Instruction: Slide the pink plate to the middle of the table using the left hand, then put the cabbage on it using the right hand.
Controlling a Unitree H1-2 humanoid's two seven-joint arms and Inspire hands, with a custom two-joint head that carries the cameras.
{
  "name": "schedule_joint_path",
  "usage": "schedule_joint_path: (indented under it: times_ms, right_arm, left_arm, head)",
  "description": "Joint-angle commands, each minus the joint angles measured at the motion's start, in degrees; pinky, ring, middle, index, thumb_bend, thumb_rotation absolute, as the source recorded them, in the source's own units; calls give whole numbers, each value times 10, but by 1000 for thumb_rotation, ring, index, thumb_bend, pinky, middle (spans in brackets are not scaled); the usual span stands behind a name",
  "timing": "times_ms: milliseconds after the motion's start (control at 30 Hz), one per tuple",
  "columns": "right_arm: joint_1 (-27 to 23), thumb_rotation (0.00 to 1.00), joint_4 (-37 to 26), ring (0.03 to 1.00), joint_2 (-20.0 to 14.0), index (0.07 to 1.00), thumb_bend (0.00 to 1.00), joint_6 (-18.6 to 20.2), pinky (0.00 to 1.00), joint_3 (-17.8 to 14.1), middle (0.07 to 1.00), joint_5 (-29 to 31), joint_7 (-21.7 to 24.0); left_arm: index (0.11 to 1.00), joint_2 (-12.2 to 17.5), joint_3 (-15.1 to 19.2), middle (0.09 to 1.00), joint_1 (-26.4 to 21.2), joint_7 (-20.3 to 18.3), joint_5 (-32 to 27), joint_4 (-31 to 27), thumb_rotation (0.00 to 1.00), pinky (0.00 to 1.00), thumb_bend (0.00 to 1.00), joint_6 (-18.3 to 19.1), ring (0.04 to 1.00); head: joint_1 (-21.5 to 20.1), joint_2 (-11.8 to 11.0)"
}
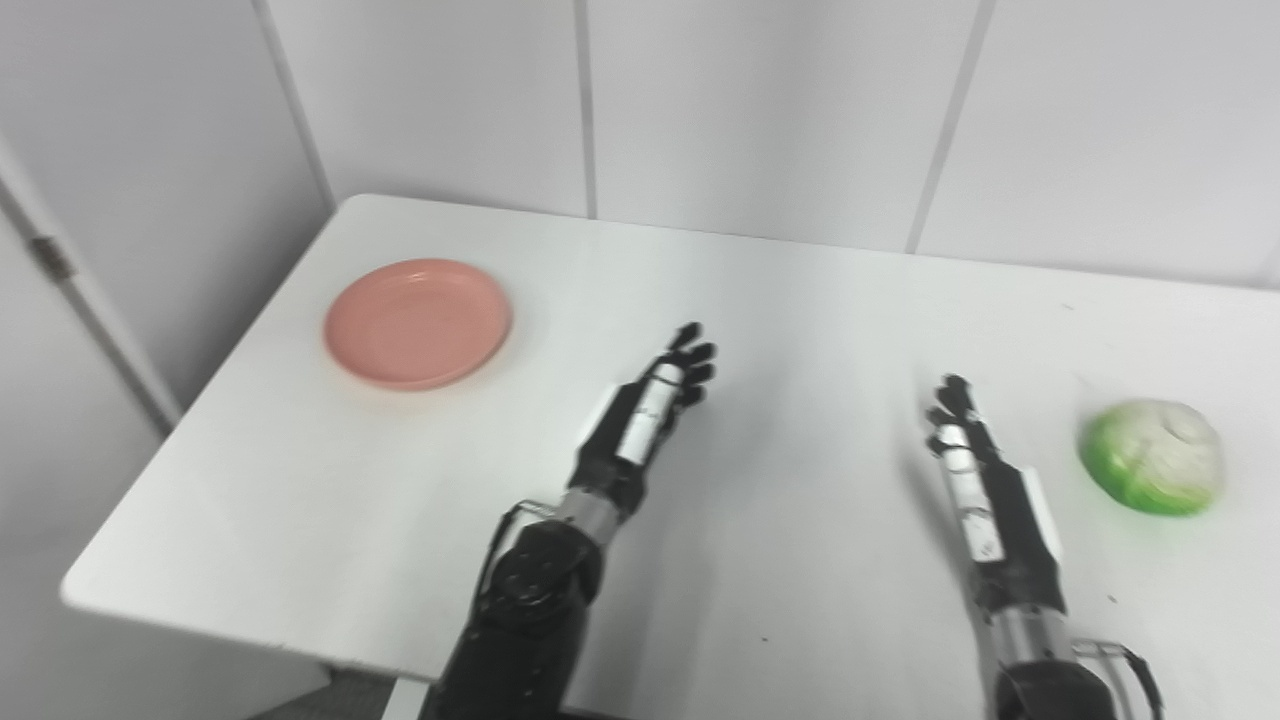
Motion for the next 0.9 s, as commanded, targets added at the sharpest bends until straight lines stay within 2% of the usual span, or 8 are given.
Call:
schedule_joint_path:
  times_ms: [0, 267, 600, 867]
  right_arm:
    - [12, 1000, 14, 957, -11, 968, 169, -19, 963, -10, 962, 5, 2]
    - [11, 1000, 26, 981, -13, 987, 129, -38, 1000, -9, 982, 19, 12]
    - [10, 1000, 26, 987, -11, 984, 132, -34, 1000, -11, 985, 23, 16]
    - [7, 1000, 31, 985, -10, 989, 141, -31, 1000, -9, 987, 25, 16]
  left_arm:
    - [930, -10, -9, 934, 18, 7, 12, 46, 1000, 924, 424, 16, 931]
    - [921, -11, -12, 929, 14, 10, 21, 59, 1000, 898, 412, 8, 921]
    - [922, -10, -10, 932, 13, 4, 13, 62, 1000, 898, 402, 1, 922]
    - [931, -12, -10, 933, 14, 8, 14, 30, 1000, 909, 403, 4, 923]
  head:
    - [2, -2]
    - [3, -15]
    - [8, -19]
    - [18, -23]
